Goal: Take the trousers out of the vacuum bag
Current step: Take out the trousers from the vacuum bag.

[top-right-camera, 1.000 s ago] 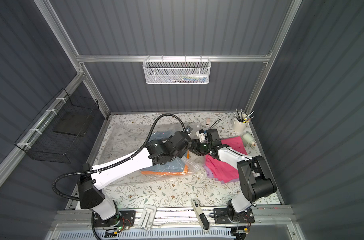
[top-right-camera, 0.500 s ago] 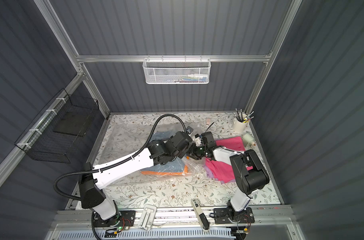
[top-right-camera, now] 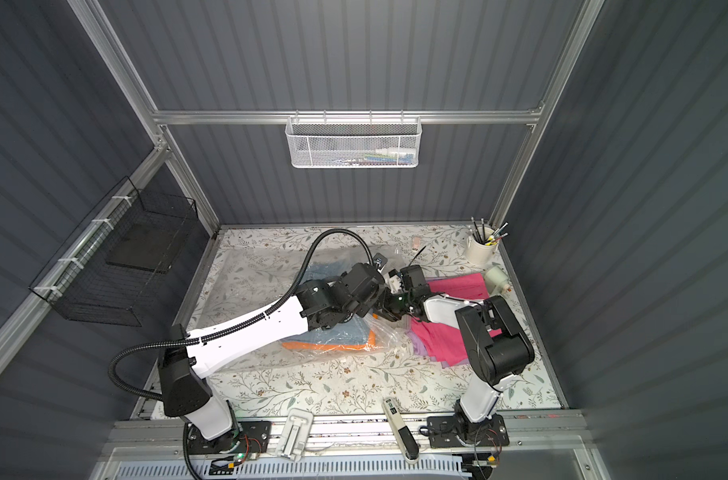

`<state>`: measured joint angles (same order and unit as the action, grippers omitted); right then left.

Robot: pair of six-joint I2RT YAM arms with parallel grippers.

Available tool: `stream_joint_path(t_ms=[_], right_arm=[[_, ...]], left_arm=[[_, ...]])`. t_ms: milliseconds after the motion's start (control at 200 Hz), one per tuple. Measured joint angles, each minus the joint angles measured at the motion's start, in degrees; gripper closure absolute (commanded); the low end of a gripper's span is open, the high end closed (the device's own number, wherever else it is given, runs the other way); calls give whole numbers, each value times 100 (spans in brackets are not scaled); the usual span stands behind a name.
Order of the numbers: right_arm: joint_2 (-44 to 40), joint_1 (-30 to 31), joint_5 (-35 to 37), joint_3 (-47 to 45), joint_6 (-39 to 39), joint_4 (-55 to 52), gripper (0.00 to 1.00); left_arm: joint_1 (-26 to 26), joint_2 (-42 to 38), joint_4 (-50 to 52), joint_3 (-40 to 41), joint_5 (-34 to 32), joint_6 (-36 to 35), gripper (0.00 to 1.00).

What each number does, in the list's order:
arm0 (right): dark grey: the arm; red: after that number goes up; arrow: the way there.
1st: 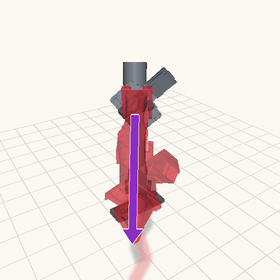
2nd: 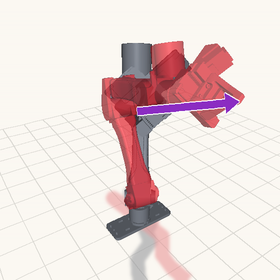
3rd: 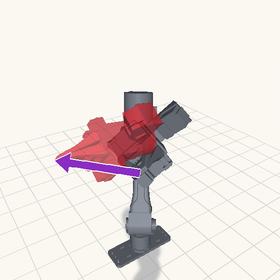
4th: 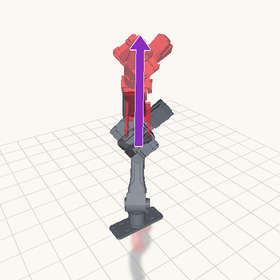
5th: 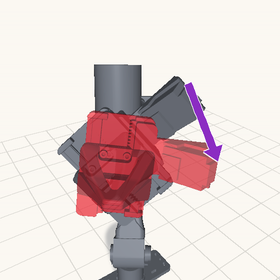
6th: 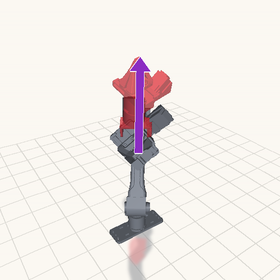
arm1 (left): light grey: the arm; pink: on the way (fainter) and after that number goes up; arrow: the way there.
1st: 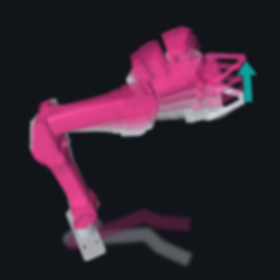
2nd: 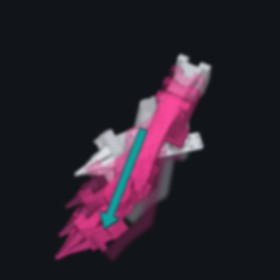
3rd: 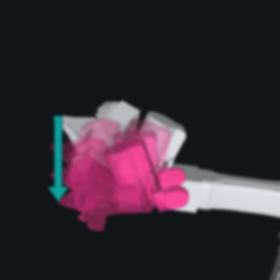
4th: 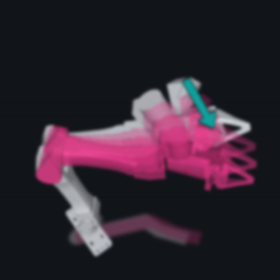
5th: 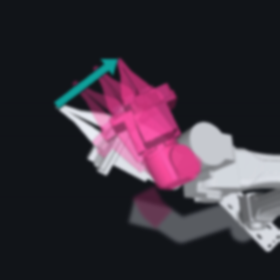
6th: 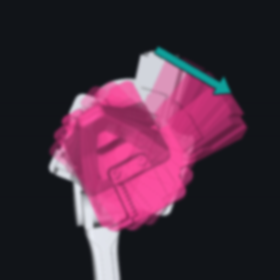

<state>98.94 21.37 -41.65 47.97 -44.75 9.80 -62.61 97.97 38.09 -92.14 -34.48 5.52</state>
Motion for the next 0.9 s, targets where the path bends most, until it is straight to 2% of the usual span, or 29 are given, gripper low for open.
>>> stream_joint_path(t_ms=[475,901], right_arm=[[201,109,52,-15,-109,216,30],[387,146,-216,81,-671,831,37]], left_arm=[[0,9,0,0,4,-46,100],[0,9,2,0,2,-66,100]])
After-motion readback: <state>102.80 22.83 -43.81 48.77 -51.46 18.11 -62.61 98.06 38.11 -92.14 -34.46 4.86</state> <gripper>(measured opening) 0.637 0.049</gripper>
